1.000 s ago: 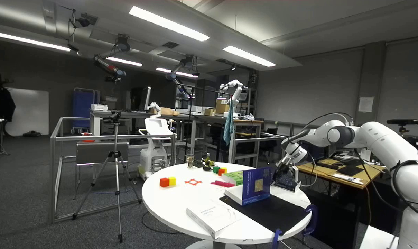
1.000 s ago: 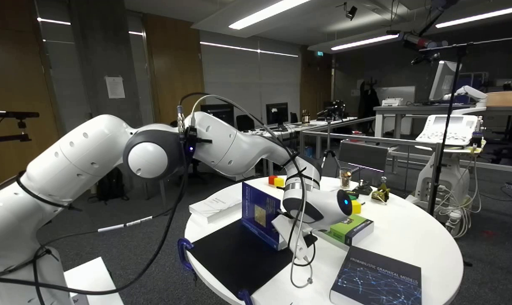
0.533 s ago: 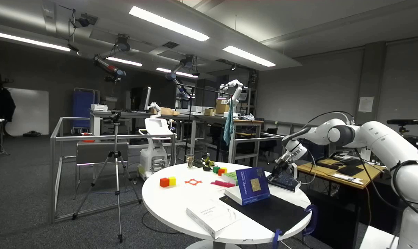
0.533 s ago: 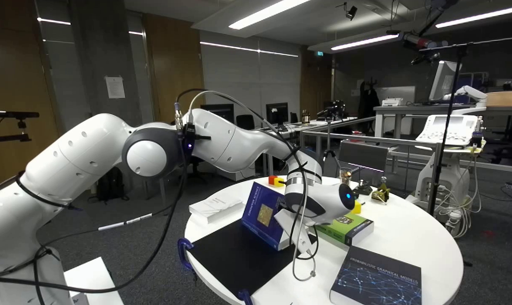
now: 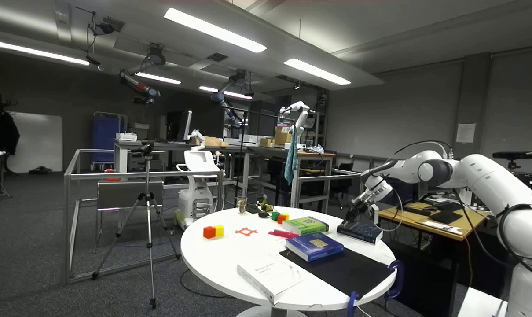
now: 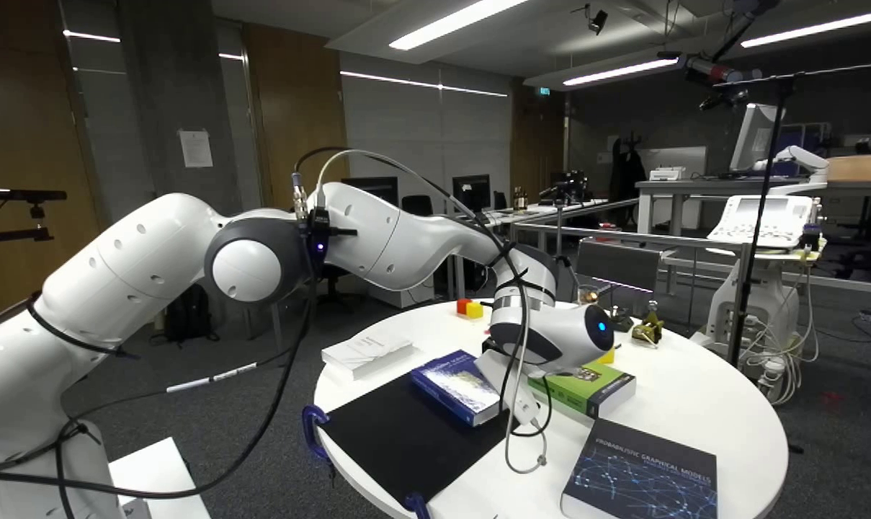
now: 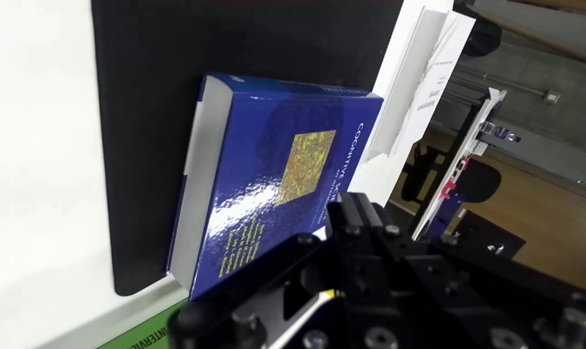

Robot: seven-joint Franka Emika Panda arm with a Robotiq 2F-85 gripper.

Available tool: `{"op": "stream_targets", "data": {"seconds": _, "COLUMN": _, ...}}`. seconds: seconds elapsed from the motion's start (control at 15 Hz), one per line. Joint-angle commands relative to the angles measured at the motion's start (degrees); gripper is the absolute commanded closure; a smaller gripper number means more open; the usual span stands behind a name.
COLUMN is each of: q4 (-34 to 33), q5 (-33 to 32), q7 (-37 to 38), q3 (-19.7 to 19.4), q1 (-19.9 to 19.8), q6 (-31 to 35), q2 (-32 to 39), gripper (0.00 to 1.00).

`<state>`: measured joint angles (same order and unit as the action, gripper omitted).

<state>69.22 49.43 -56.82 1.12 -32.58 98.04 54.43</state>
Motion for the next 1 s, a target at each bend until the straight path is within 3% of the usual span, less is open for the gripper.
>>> {"op": "stream_targets", "data": {"seconds": 0.0, "q4": 0.91, "q5": 0.95, "q7": -0.34, "q3": -0.11, "q1": -0.71, "q6": 1.28, "q2": -2.39, "gripper": 1.00}}
{"op": "stream_targets", "data": {"seconds": 0.47, "q4": 5.43, "q5": -1.16, "q7": -2.13, "q3": -2.95, "q1": 0.62, "q6": 12.74, "q2": -8.98, "gripper": 1.00}}
{"op": "stream_targets", "data": {"seconds": 0.93, "q4": 8.40, "q5": -9.18, "q7": -0.18, "q3": -7.19, "q1": 4.52, "q6": 17.44, "q2": -12.81, "gripper": 1.00}}
